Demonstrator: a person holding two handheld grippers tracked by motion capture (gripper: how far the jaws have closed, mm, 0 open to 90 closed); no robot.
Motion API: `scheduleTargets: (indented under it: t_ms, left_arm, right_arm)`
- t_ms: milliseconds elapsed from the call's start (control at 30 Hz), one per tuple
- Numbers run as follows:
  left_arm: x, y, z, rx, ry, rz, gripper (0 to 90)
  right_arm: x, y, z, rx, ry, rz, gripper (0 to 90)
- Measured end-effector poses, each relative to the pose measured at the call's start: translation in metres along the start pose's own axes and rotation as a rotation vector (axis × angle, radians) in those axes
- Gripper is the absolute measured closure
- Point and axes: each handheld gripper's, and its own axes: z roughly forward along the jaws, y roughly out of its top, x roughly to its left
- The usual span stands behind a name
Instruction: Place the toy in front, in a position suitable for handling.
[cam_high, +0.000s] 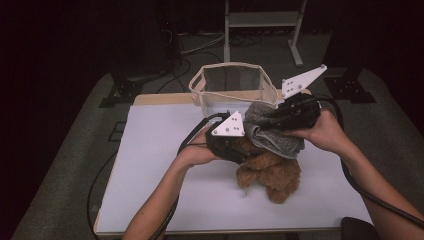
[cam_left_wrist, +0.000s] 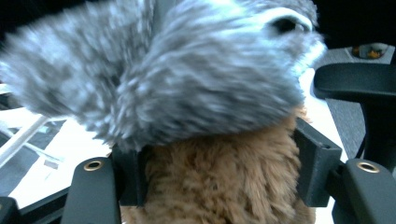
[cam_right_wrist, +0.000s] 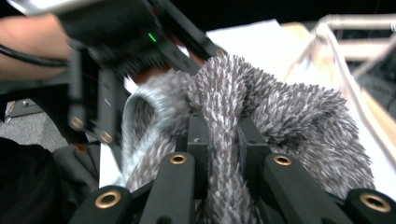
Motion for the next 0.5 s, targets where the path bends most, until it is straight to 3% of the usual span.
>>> scheduleTargets:
  t_ms: [133,267,500]
  left_arm:
    - [-0.003,0.001,0.006,0.018,-0.027,0.006,28.1]
    - [-0.003,0.002,0.004,0.017,-0.037,0.001,22.7]
    - [0.001,-0.011,-0.007,0.001,-0.001,-0.048,14.3]
  right_arm:
    - [-0.001,-0.014,0.001,0.05,0.014,0.034,79.5]
    - [-0.002,-0.022,0.0,0.064,0.036,0.049,80.0]
    - [-0.005,-0.026,0.005,0.084,0.03,0.059,80.1]
